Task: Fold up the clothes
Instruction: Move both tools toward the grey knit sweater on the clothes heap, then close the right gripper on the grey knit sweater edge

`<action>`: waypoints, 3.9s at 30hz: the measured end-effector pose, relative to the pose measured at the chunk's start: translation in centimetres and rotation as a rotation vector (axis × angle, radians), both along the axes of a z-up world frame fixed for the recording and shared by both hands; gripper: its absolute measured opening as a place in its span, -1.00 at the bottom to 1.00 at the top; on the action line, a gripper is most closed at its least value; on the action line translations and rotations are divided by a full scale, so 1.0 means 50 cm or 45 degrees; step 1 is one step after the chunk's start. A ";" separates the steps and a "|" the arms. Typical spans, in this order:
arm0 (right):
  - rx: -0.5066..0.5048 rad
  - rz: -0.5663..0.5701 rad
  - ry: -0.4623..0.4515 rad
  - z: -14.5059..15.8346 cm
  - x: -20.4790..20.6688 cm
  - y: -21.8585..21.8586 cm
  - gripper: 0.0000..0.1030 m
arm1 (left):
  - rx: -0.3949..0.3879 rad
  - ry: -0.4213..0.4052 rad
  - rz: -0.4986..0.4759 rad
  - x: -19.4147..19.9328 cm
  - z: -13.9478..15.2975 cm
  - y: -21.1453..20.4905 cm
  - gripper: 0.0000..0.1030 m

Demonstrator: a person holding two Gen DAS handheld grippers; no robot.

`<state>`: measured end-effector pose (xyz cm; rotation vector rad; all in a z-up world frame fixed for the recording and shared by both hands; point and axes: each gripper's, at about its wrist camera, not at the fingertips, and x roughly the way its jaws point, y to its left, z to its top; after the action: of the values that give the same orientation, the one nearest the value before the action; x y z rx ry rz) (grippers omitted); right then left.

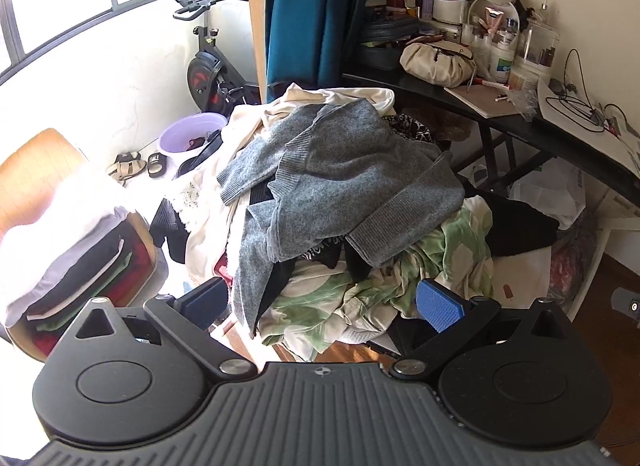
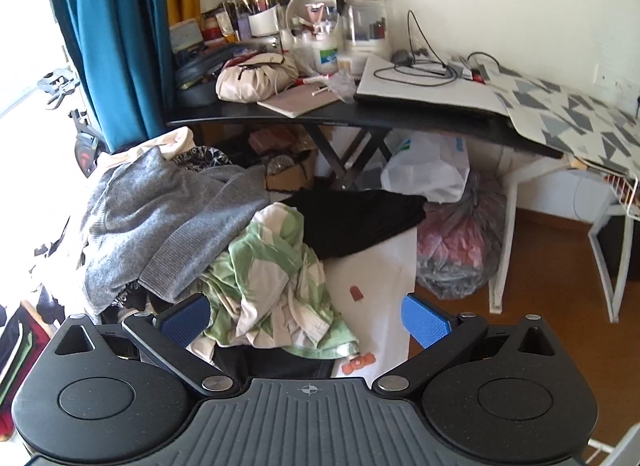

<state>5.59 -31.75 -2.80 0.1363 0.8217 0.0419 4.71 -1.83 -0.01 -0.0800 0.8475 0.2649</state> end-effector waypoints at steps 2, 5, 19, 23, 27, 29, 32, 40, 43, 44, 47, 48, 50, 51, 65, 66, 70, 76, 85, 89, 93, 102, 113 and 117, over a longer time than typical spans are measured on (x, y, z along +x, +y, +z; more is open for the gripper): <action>-0.008 -0.010 0.014 -0.002 0.004 0.006 0.99 | 0.026 0.007 -0.045 0.000 -0.003 -0.001 0.99; -0.009 -0.021 0.051 -0.011 0.010 0.015 0.99 | 0.086 0.021 -0.098 0.005 -0.006 -0.004 0.99; 0.000 -0.120 0.064 -0.029 0.055 0.099 0.99 | -0.069 -0.051 -0.156 0.112 -0.043 0.144 0.99; -0.105 -0.199 0.075 -0.045 0.101 0.164 0.99 | -0.175 -0.081 -0.152 0.170 -0.057 0.240 0.99; -0.183 -0.239 0.109 -0.065 0.161 0.230 0.99 | -0.212 -0.081 -0.133 0.235 -0.066 0.343 0.99; -0.192 -0.252 0.109 -0.071 0.192 0.266 0.99 | -0.176 -0.098 -0.141 0.257 -0.067 0.380 0.99; -0.158 -0.277 0.112 -0.075 0.235 0.314 0.99 | -0.151 -0.095 -0.152 0.294 -0.073 0.425 0.99; -0.147 -0.283 0.119 -0.105 0.293 0.438 0.99 | -0.164 -0.072 -0.226 0.380 -0.104 0.507 0.99; -0.158 -0.303 0.152 -0.127 0.304 0.469 0.99 | -0.114 -0.089 -0.260 0.396 -0.105 0.526 0.99; -0.158 -0.310 0.159 -0.132 0.307 0.478 0.99 | -0.097 -0.094 -0.272 0.402 -0.106 0.533 0.99; -0.167 -0.322 0.172 -0.141 0.319 0.503 0.99 | -0.081 -0.113 -0.292 0.412 -0.103 0.549 0.99; -0.164 -0.318 0.165 -0.141 0.321 0.511 0.99 | -0.082 -0.113 -0.300 0.416 -0.104 0.554 0.99; -0.157 -0.312 0.151 -0.140 0.324 0.526 0.99 | -0.086 -0.100 -0.319 0.427 -0.111 0.563 0.99; -0.154 -0.309 0.144 -0.140 0.326 0.533 0.99 | -0.087 -0.090 -0.329 0.431 -0.114 0.565 0.99; -0.213 -0.261 0.126 -0.166 0.361 0.604 0.98 | -0.085 0.002 -0.341 0.456 -0.143 0.605 0.99; -0.215 -0.250 0.130 -0.172 0.365 0.612 0.98 | -0.086 0.008 -0.330 0.456 -0.145 0.613 0.99; -0.205 -0.127 0.144 -0.209 0.389 0.667 0.98 | -0.071 0.023 -0.291 0.457 -0.146 0.643 0.99; -0.222 0.108 0.226 -0.282 0.417 0.781 0.86 | -0.076 0.038 -0.263 0.457 -0.156 0.680 0.99; -0.337 0.294 0.188 -0.334 0.429 0.901 0.87 | -0.166 0.045 -0.201 0.449 -0.163 0.707 0.99; -0.362 0.344 0.200 -0.358 0.440 0.923 0.77 | -0.148 0.057 -0.189 0.449 -0.164 0.712 0.99; -0.360 0.332 0.246 -0.378 0.457 0.909 0.51 | -0.146 0.064 -0.189 0.455 -0.165 0.711 0.99; -0.181 0.146 0.196 -0.312 0.442 0.775 -0.70 | -0.148 0.055 -0.282 0.501 -0.166 0.655 0.99; -0.106 -0.232 0.175 -0.274 0.437 0.595 -0.87 | -0.065 0.068 -0.522 0.572 -0.200 0.544 0.99; -0.115 -0.358 0.154 -0.255 0.424 0.551 -0.87 | -0.045 0.074 -0.613 0.612 -0.220 0.493 0.99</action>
<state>26.79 -4.22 -15.57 0.1695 0.9167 -0.2700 35.32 22.81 -11.01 0.0995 0.9027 -0.2010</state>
